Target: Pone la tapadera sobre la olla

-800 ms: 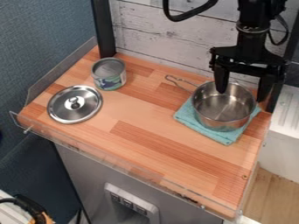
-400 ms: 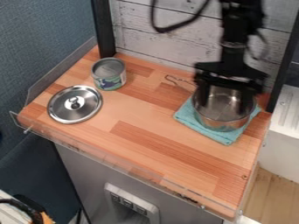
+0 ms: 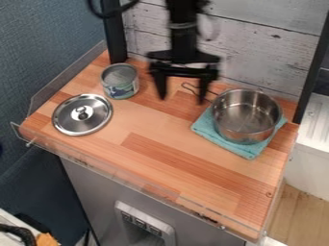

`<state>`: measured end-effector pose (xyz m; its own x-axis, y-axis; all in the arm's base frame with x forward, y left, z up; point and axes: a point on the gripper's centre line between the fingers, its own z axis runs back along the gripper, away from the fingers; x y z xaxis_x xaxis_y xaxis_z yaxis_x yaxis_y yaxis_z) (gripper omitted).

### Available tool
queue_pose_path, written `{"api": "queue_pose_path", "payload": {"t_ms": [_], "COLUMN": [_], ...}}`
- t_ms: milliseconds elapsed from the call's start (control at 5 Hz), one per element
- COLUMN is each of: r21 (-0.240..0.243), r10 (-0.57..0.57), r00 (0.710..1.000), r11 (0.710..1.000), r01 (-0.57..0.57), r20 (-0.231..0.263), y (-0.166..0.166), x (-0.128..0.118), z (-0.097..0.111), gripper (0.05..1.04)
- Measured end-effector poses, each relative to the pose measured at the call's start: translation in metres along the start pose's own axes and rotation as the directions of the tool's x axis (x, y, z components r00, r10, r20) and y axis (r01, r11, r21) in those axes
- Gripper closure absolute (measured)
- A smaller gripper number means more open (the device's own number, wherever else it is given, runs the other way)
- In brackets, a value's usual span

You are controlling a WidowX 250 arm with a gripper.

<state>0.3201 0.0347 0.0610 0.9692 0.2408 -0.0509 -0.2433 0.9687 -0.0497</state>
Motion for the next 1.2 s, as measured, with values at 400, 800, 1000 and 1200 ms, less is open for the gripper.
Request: {"api": "queue_pose_path", "payload": {"t_ms": [400,800,1000,1200], "r21": [0.047,0.154,0.171,0.166], "r10": [-0.056,-0.071,-0.073,-0.064], "r00": [0.998,0.995,0.993,0.997], "r11": [0.997,0.986,0.984,0.985], "r01": [0.055,0.06,0.056,0.055], "r20": [0.024,0.068,0.097,0.051], "y": [0.097,0.15,0.153,0.152], "x": [-0.003,-0.018,-0.014,-0.012], "z": [-0.005,-0.014,-0.011,-0.034], "gripper": [0.082,0.083,0.083,0.083]}}
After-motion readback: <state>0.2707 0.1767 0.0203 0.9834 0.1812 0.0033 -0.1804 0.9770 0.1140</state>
